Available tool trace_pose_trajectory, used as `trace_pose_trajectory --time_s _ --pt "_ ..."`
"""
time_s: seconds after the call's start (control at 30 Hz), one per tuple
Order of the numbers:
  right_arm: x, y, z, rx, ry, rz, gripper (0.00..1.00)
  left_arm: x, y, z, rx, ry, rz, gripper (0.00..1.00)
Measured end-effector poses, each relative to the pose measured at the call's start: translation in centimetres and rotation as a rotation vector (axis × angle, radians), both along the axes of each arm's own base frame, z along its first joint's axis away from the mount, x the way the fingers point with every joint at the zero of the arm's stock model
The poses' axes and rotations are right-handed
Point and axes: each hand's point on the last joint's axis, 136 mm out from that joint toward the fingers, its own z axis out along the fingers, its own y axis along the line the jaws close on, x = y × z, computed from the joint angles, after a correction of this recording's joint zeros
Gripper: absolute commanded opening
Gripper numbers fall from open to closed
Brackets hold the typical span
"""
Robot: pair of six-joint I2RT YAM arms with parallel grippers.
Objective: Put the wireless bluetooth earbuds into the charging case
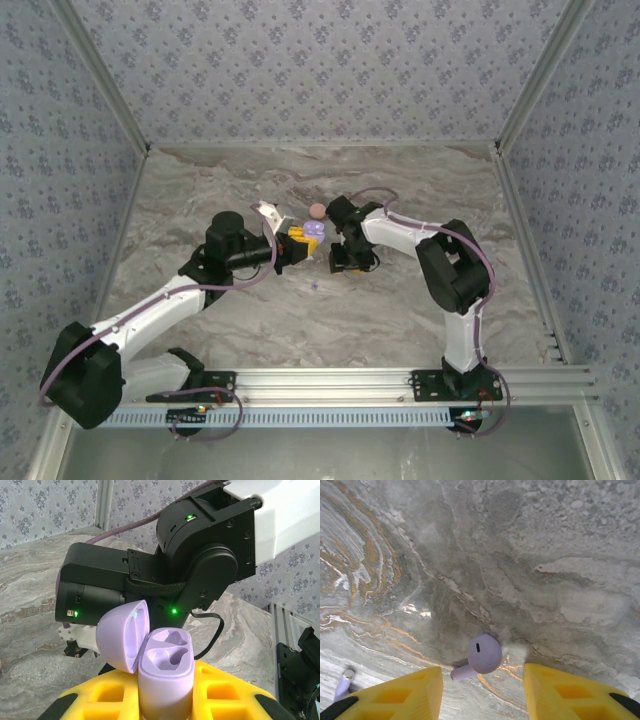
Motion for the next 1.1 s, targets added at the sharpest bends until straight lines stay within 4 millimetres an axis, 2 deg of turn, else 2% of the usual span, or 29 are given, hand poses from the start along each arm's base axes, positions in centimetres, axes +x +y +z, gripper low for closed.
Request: trace_pose_trajectory --time_s 0.37,0.93,1.1 --pt "0.4 -0.1 -0.3 -0.036 -0.024 -0.041 0.39 0.0 0.0 0.0 0.0 0.0 0.0 0.21" --pt "0.2 -0.5 -0.5 -0.105 -0.046 0.062 0.38 0.0 0.0 0.0 0.0 0.0 0.0 0.21" --pt "0.0 -1.2 -0.5 -0.129 -0.041 0.087 0.35 0.0 0.0 0.0 0.0 0.0 0.0 0.21"
